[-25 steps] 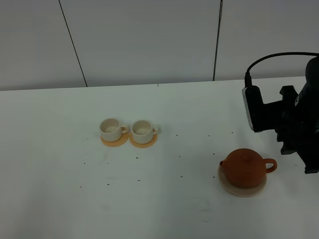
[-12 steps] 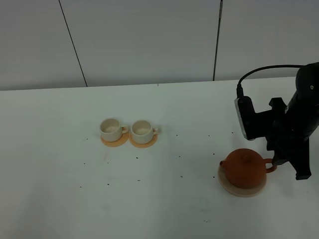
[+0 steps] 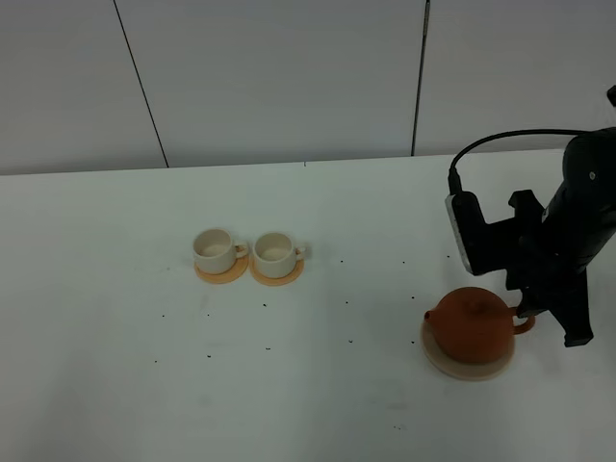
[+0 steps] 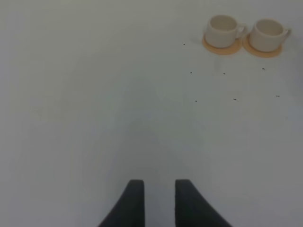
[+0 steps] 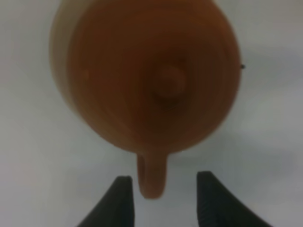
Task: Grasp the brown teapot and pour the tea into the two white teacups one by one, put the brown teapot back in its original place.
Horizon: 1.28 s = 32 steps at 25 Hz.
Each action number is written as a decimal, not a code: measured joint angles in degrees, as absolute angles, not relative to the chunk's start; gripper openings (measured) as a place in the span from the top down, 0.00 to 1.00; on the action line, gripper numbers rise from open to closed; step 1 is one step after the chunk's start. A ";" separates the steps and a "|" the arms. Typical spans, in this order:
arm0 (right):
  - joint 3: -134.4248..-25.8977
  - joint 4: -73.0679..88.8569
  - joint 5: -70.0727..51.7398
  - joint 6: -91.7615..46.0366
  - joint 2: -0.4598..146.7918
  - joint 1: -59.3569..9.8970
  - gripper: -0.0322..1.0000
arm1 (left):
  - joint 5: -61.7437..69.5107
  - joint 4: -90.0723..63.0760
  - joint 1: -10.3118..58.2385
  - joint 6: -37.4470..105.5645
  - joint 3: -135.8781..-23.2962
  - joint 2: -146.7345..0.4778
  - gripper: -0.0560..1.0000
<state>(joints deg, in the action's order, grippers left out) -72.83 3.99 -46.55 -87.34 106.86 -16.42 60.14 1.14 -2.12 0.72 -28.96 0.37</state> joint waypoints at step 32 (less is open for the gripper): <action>-72.83 4.28 -45.93 -88.38 109.91 -16.26 0.67 | 60.14 1.14 -2.12 0.72 -28.96 0.37 0.73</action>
